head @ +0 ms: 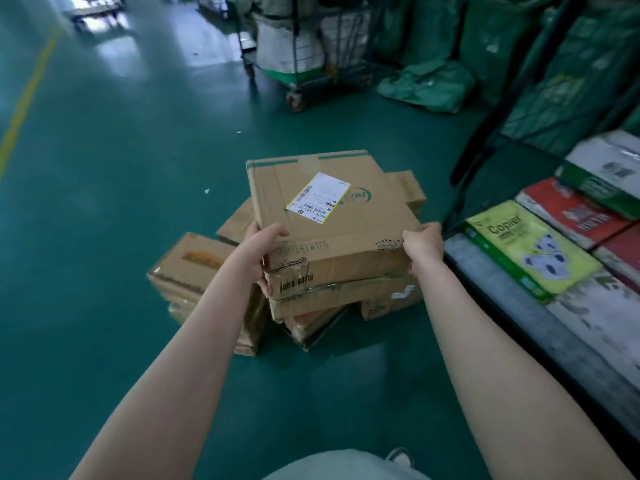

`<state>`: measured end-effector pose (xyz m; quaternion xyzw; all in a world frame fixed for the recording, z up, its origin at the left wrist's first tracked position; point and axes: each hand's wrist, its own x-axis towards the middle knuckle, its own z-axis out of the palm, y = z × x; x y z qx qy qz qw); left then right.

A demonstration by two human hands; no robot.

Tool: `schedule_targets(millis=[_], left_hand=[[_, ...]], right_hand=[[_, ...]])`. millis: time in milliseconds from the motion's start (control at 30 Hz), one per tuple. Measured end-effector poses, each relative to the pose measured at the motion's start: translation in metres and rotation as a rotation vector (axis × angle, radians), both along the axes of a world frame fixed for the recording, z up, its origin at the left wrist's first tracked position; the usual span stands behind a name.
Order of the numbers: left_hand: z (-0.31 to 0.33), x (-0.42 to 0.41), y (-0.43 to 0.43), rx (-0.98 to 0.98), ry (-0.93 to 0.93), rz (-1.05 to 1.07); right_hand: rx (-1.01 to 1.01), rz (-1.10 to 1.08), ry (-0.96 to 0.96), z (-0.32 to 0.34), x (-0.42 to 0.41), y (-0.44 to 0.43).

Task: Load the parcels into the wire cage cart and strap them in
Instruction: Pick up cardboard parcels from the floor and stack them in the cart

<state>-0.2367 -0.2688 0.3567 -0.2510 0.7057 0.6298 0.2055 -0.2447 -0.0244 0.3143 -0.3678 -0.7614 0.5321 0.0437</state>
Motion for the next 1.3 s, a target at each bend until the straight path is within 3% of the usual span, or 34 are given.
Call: schedule_targets(millis=[567, 1067, 1300], left_hand=[[-0.023, -0.072, 0.344, 0.104, -0.056, -0.408], [-0.025, -0.205, 0.549, -0.015, -0.124, -0.726], [-0.029, -0.26, 0.646, 0.032, -0.042, -0.833]], right_hand=[[0.118, -0.416, -0.136, -0.003, 0.032, 0.33], [0.025, -0.761, -0.217, -0.022, -0.028, 0.474], [-0.061, -0.898, -0.193, -0.036, -0.061, 0.536]])
